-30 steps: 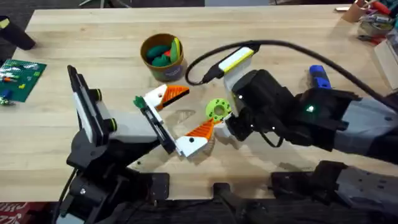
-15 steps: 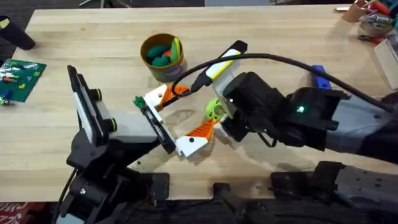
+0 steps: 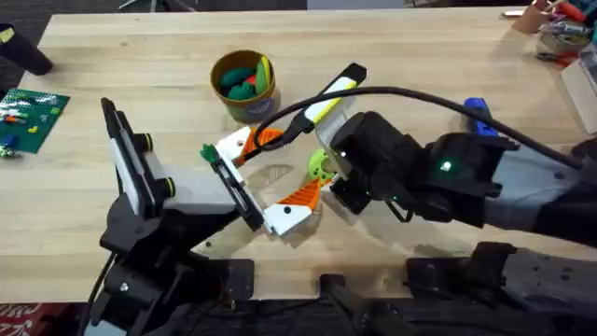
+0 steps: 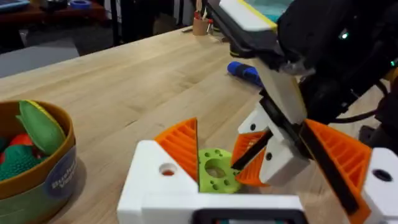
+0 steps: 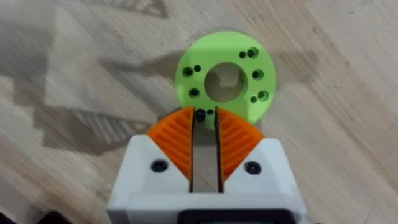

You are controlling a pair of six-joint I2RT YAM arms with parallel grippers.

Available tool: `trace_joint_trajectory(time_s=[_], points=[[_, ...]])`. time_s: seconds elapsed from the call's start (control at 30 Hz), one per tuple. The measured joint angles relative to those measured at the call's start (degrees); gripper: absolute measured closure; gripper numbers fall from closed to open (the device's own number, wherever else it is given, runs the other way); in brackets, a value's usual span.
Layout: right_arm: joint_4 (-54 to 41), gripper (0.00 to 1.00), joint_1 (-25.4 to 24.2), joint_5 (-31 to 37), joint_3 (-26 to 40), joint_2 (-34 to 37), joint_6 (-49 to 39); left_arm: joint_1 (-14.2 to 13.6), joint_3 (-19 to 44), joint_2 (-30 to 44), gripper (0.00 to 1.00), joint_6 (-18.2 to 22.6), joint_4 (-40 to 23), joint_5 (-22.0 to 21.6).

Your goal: Pick up the gripper from the table and insert it into the empty holder that is missing its gripper. Then pick up a screw, insert it into the mounting hole, and use the screwdriver to tighten it. Finally, clean up the table by picking up the vegetable and placing it into the bucket.

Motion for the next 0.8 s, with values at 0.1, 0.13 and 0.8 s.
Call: trace_joint_trajectory(time_s=[0.1,0.13,0.8], points=[[0.00,0.801,0.03,0.02,0.00,0.00,0.00,0.00,0.00,0.00,0.014,0.00,0.00,0.00],[0.00,0.799,0.03,0.02,0.02,0.00,0.00,0.00,0.00,0.00,0.014,0.00,0.00,0.00],[-0.48,0.798,0.03,0.78,0.17,0.00,-6.38,0.00,0.00,0.00,0.014,0.00,0.00,0.00]])
